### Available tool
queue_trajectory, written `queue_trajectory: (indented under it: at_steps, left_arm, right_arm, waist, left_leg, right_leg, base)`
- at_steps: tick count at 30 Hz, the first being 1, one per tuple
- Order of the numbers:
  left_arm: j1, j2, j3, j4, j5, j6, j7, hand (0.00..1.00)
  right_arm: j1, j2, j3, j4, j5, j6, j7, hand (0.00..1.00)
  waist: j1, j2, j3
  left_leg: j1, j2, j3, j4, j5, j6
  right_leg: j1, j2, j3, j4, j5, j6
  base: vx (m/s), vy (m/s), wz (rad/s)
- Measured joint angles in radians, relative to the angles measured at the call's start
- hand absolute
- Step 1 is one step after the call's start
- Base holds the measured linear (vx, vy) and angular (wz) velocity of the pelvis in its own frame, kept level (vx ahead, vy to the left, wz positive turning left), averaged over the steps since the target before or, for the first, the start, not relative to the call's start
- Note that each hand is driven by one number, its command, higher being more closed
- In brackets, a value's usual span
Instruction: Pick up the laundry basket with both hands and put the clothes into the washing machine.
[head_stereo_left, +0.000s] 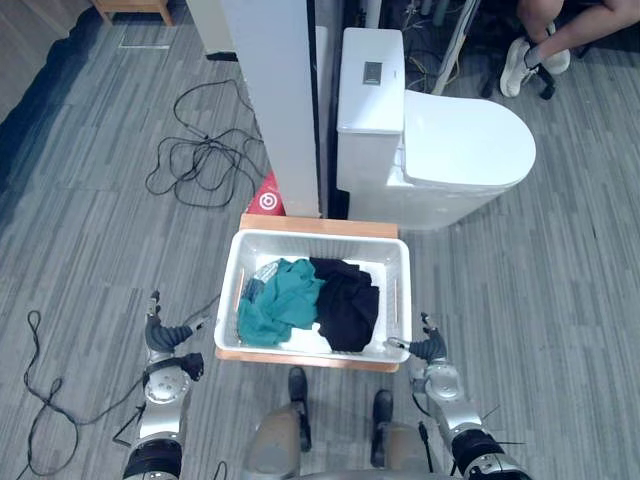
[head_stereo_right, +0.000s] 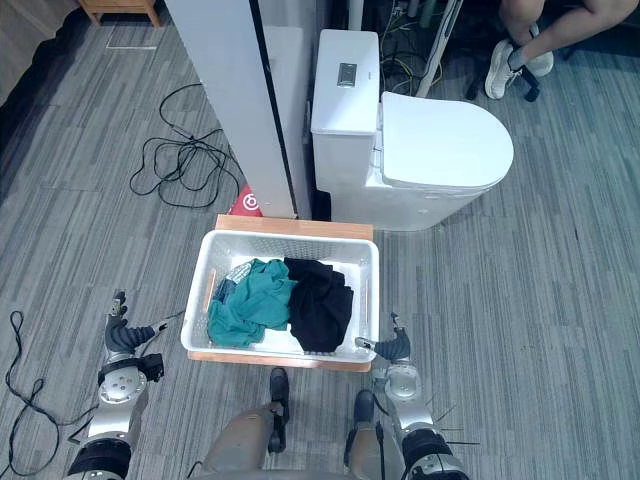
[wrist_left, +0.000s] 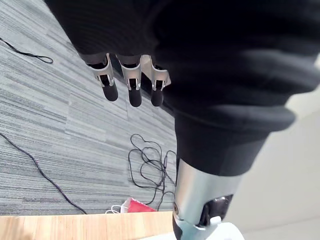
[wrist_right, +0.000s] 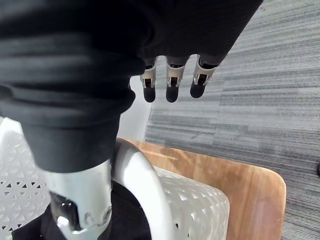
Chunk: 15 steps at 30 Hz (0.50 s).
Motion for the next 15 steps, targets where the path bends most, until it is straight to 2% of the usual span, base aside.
queue_trajectory:
  at_steps: [4, 8, 15]
  left_arm:
    - [-0.045, 0.005, -0.011, 0.057, -0.001, 0.0, -0.001, 0.0]
    - [-0.065, 0.025, -0.039, 0.103, 0.0, 0.007, -0.003, 0.0]
    - [-0.087, 0.03, -0.046, 0.149, -0.001, 0.017, -0.005, 0.0]
  right_arm:
    - [-0.02, -0.006, 0.006, 0.01, 0.001, -0.001, 0.0, 0.0]
    - [-0.046, -0.004, 0.02, 0.02, 0.001, 0.001, 0.0, 0.0]
    - [-0.066, -0.004, 0.031, 0.009, 0.001, -0.003, 0.001, 0.0]
  waist:
    - [-0.006, -0.002, 0.001]
    - [-0.024, -0.019, 0.007]
    - [-0.024, -0.031, 0.026]
  left_leg:
    - [0.004, -0.001, 0.004, -0.027, 0.02, 0.007]
    - [0.004, -0.002, 0.009, -0.052, 0.037, 0.009]
    - [0.004, -0.002, 0.029, -0.059, 0.04, 0.01]
  right_leg:
    - [-0.004, -0.001, 0.001, -0.015, 0.016, 0.003]
    - [-0.019, -0.002, 0.006, -0.013, 0.023, 0.004]
    - [-0.034, -0.001, 0.026, -0.015, 0.028, 0.006]
  base:
    - [-0.02, 0.009, -0.02]
    - [-0.03, 0.01, -0.03]
    - [0.0, 0.009, -0.08]
